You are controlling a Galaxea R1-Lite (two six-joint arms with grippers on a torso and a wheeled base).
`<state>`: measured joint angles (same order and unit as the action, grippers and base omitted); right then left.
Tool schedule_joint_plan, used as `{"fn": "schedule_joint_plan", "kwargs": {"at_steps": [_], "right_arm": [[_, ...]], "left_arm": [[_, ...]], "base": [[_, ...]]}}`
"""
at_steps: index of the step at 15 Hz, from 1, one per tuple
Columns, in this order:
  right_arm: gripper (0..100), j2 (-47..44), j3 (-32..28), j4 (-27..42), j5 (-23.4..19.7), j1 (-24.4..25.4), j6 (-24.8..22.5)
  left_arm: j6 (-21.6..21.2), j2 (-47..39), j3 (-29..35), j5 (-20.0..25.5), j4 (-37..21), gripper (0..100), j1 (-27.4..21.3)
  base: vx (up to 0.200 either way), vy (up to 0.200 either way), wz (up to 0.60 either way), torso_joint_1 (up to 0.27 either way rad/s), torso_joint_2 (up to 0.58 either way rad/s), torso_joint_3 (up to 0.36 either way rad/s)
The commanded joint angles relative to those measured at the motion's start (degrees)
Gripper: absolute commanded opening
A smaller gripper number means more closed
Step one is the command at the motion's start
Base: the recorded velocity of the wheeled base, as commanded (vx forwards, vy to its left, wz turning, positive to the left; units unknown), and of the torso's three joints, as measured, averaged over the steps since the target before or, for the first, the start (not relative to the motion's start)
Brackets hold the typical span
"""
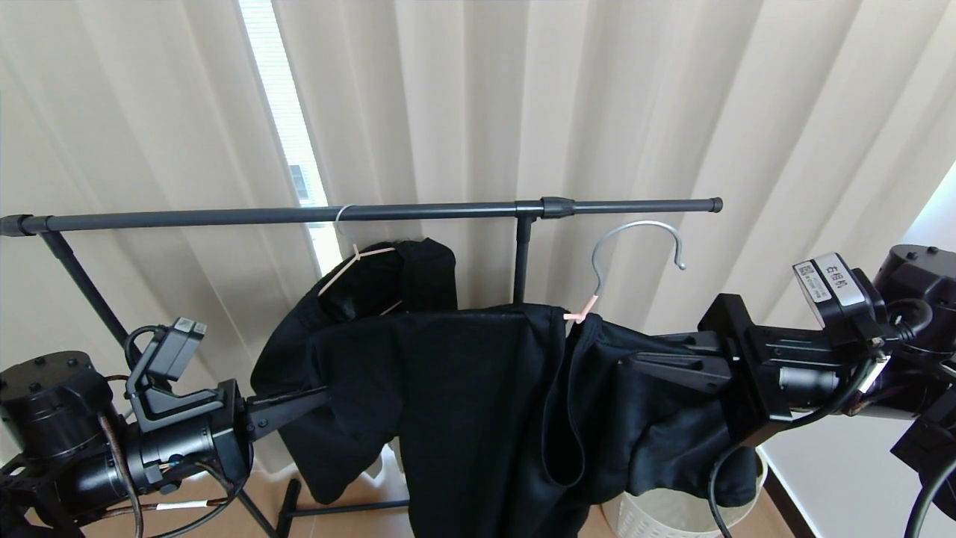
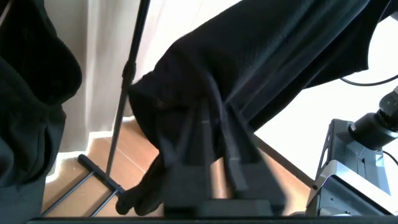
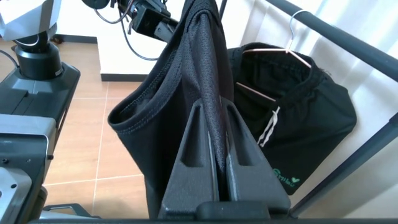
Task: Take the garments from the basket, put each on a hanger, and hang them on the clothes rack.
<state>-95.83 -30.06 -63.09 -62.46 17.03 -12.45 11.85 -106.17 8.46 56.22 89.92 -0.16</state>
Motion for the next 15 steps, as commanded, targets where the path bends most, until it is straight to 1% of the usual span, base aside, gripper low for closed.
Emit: {"fn": "schedule_joint_plan", "kwargs": {"at_steps": [1, 7, 9, 12, 15], "right_arm": [[0, 0.12, -0.08, -0.11, -0.03, 0.02, -0.03], [0, 0.47, -0.61, -0.19, 0.06, -1.30, -0.03], [0, 0.64, -0.61, -0.19, 0.06, -1.83, -0.03], [0, 1.35, -1.05, -0.11, -0.03, -3.41, 0.05], [0, 1.44, -1.23, -0.11, -0.11, -4.11, 0.05]], "left_arm": [[0.02, 0.00, 0.86, 0.03, 0.08, 0, 1.13], [0.02, -0.18, 4.11, 0.55, 0.08, 0, 8.95], [0.02, -0.88, 4.20, 1.61, 0.08, 0, 9.91], [-0.07, -3.17, 4.11, 5.30, 0.08, 0, 11.50], [-0.07, -4.75, 3.76, 5.48, 0.08, 0, 11.58]], "base": [[0.000, 0.000, 0.00, 0.000, 0.00, 0.000], [0.000, 0.000, 0.00, 0.000, 0.00, 0.000], [0.000, 0.000, 0.00, 0.000, 0.00, 0.000], [0.000, 0.000, 0.00, 0.000, 0.00, 0.000], [0.000, 0.000, 0.00, 0.000, 0.00, 0.000]]}}
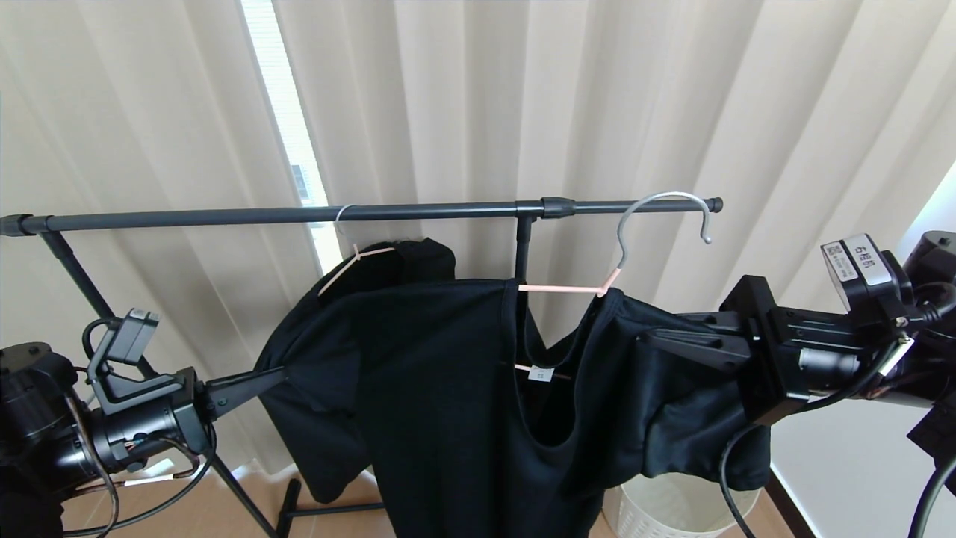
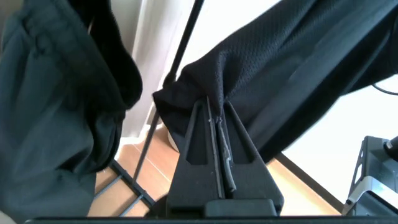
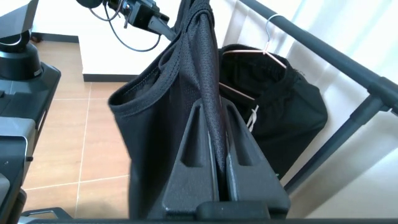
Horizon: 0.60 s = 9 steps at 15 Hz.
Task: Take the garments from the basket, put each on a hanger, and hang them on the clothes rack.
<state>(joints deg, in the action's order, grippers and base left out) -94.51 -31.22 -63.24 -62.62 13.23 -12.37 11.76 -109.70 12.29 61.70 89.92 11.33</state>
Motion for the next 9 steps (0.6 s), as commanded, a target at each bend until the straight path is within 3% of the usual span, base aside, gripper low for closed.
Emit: {"fn": "schedule_joint_plan", "kwargs": {"at_steps": [1, 6, 9], "right_arm": [[0, 0.12, -0.16, -0.04, -0.57, -0.48, -0.02], [0, 0.29, -0.24, 0.05, -1.45, -1.19, -0.02], [0, 0.03, -0.33, 0.05, -1.45, -1.19, -0.02]], "left_arm": [[0.01, -1.48, -0.07, 0.00, 0.08, 0, 0.10], [-0.25, -1.48, -0.60, 0.09, 0.08, 0, -0.16], [-4.03, -1.30, -2.09, 1.23, 0.08, 0, -0.16]], "base": [[0.000, 0.000, 0.00, 0.000, 0.00, 0.000], [0.000, 0.000, 0.00, 0.000, 0.00, 0.000], [0.000, 0.000, 0.00, 0.000, 0.00, 0.000]]}}
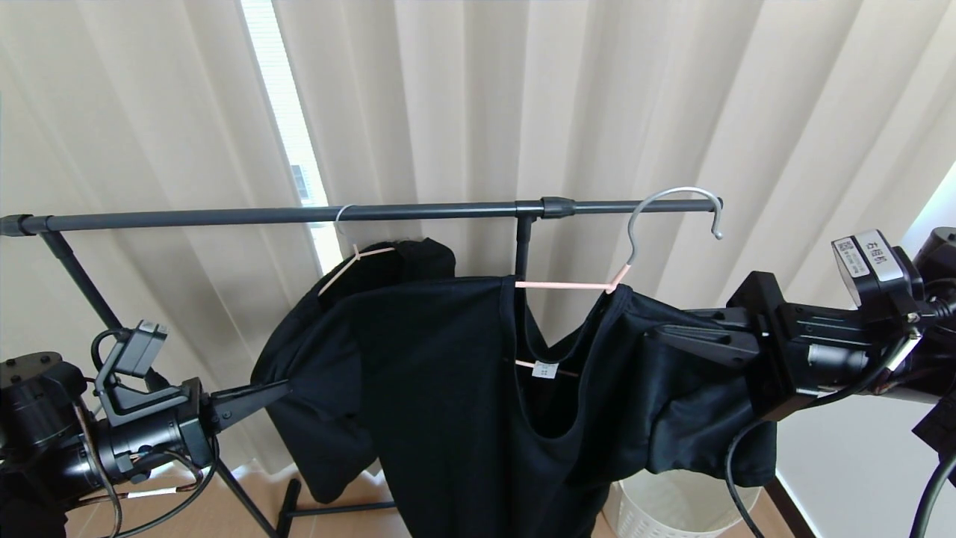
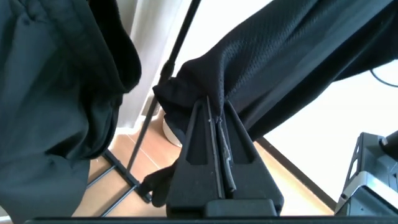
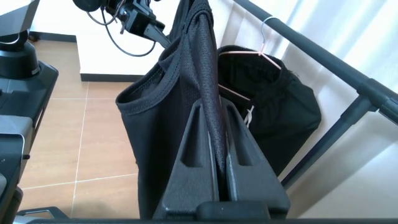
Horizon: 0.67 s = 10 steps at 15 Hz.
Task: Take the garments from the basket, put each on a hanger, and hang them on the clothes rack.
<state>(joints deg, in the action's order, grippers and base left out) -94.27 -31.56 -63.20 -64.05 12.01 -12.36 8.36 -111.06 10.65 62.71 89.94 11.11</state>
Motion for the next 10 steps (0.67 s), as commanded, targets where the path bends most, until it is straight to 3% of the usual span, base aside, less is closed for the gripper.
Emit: {"fn": "schedule_joint_plan", "kwargs": {"at_steps": [1, 5, 6, 10], "right_arm": [[0, -0.30, 0.01, 0.00, -0.02, 0.03, -0.03], [0, -0.65, -0.43, 0.09, 0.06, -0.05, -0.12], [0, -0.65, -0.52, 0.09, 0.06, -0.05, -0.03], [0, -2.15, -0.43, 0.09, 0.15, 0.03, 0.06]], "left_arm": [[-1.16, 0.05, -0.55, 0.48, 0.06, 0, 0.06], [-2.30, 0.31, -0.99, 0.57, 0.06, 0, -0.03], [-2.39, 0.40, -1.16, 0.57, 0.06, 100, -0.03], [-2.21, 1.54, -1.43, 0.66, 0.06, 100, 0.06]], "base": [[0.000, 0.000, 0.00, 0.000, 0.00, 0.000], [0.000, 0.000, 0.00, 0.000, 0.00, 0.000], [0.000, 0.000, 0.00, 0.000, 0.00, 0.000], [0.000, 0.000, 0.00, 0.000, 0.00, 0.000]]}}
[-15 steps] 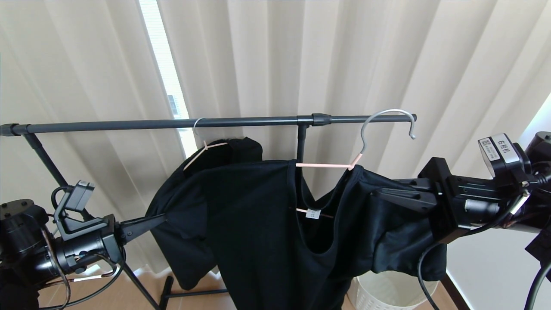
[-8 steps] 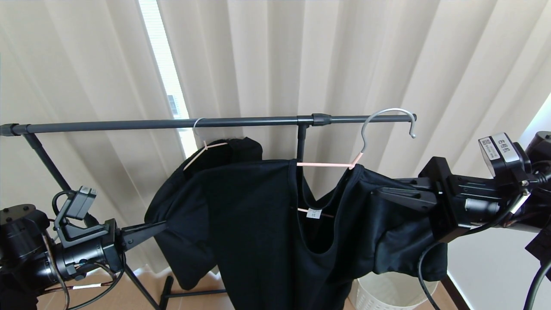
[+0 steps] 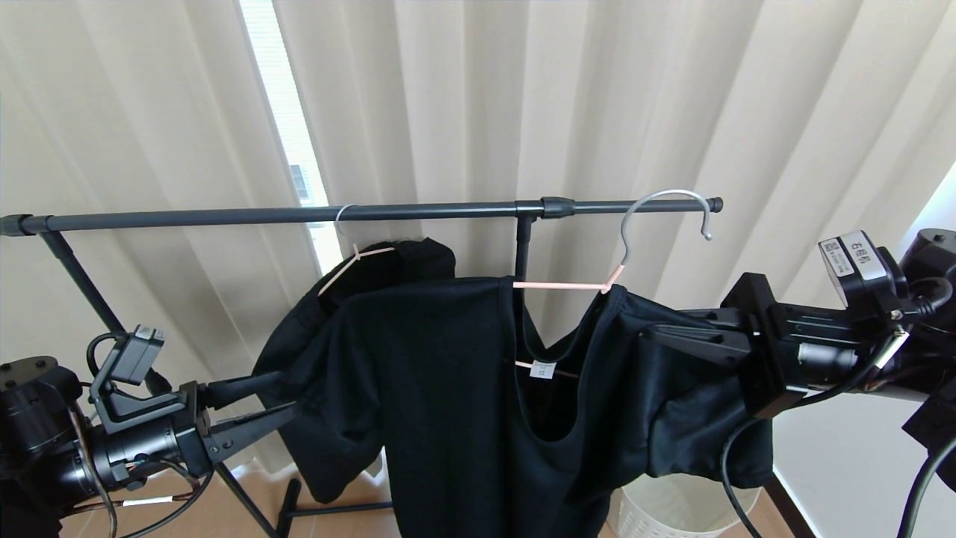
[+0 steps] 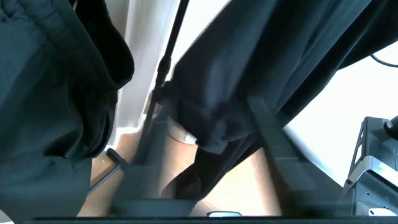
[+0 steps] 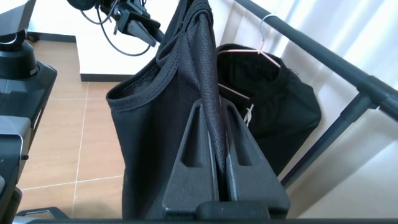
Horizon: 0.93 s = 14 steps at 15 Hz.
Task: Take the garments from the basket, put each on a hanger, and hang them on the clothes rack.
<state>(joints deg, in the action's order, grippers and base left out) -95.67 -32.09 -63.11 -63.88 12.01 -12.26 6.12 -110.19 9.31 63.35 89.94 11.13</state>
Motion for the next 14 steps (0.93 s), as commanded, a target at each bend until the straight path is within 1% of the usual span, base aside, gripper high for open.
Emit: {"fn": "schedule_joint_plan", "kwargs": {"at_steps": [1, 2, 3, 4, 5, 6, 7, 8, 9, 10, 11, 12, 13, 14], "right_arm": [[0, -1.71, 0.45, -0.08, 0.07, 0.47, -0.13], [0, -2.15, 0.53, -0.08, 0.16, 0.74, -0.30], [0, -3.21, 0.71, -0.08, 0.25, 2.41, -0.39], [0, -3.91, 0.80, -0.08, 0.33, 2.85, -0.39], [0, -4.44, 0.88, -0.08, 0.33, 3.02, -0.48], [0, -4.70, 1.15, -0.08, 0.25, 3.11, -0.48], [0, -4.79, 1.24, -0.08, 0.33, 3.90, -0.48], [0, -4.88, 1.59, -0.08, 0.33, 4.69, -0.57], [0, -4.96, 1.68, -0.08, 0.33, 5.04, -0.66], [0, -5.58, 1.76, -0.08, 0.33, 5.83, -1.18], [0, -5.58, 1.85, -0.08, 0.33, 6.10, -1.27], [0, -5.58, 1.94, -0.08, 0.33, 6.19, -1.27], [0, -5.67, 1.94, -0.08, 0.33, 6.19, -1.27], [0, -5.93, 2.29, -0.08, 0.33, 7.33, -1.27]], "left_arm": [[0.21, 2.61, -0.70, 0.01, 0.06, 100, -0.06], [0.74, 4.28, -0.96, -0.16, 0.06, 100, -0.58], [3.90, 9.91, -1.32, -0.42, 0.06, 100, -1.99], [7.50, 14.92, -0.88, -0.42, 0.06, 100, -2.43], [8.65, 18.43, 0.00, -0.42, 0.06, 100, -3.13], [8.56, 21.77, 3.17, -0.51, 0.06, 100, -3.13], [8.12, 24.76, 8.44, -0.51, -8.47, 100, -3.13], [6.98, 27.84, 14.24, -0.60, -19.81, 100, -3.04], [5.31, 30.12, 18.28, -0.60, -28.33, 100, -3.04], [-3.57, 33.73, 27.16, -0.69, -49.16, 100, -3.57], [-10.78, 34.34, 32.70, -1.04, -60.32, 100, -5.94], [-12.98, 34.34, 34.54, -1.74, -64.10, 100, -7.53], [-15.61, 34.25, 37.00, -4.29, -68.76, 100, -10.25], [-19.65, 33.64, 42.37, -11.67, -76.14, 100, -19.04]], "base": [[0.000, 0.000, 0.00, 0.000, 0.00, 0.000], [0.000, 0.000, 0.00, 0.000, 0.00, 0.000], [0.000, 0.000, 0.00, 0.000, 0.00, 0.000], [0.000, 0.000, 0.00, 0.000, 0.00, 0.000], [0.000, 0.000, 0.00, 0.000, 0.00, 0.000], [0.000, 0.000, 0.00, 0.000, 0.00, 0.000], [0.000, 0.000, 0.00, 0.000, 0.00, 0.000], [0.000, 0.000, 0.00, 0.000, 0.00, 0.000], [0.000, 0.000, 0.00, 0.000, 0.00, 0.000], [0.000, 0.000, 0.00, 0.000, 0.00, 0.000], [0.000, 0.000, 0.00, 0.000, 0.00, 0.000], [0.000, 0.000, 0.00, 0.000, 0.00, 0.000], [0.000, 0.000, 0.00, 0.000, 0.00, 0.000], [0.000, 0.000, 0.00, 0.000, 0.00, 0.000]]}}
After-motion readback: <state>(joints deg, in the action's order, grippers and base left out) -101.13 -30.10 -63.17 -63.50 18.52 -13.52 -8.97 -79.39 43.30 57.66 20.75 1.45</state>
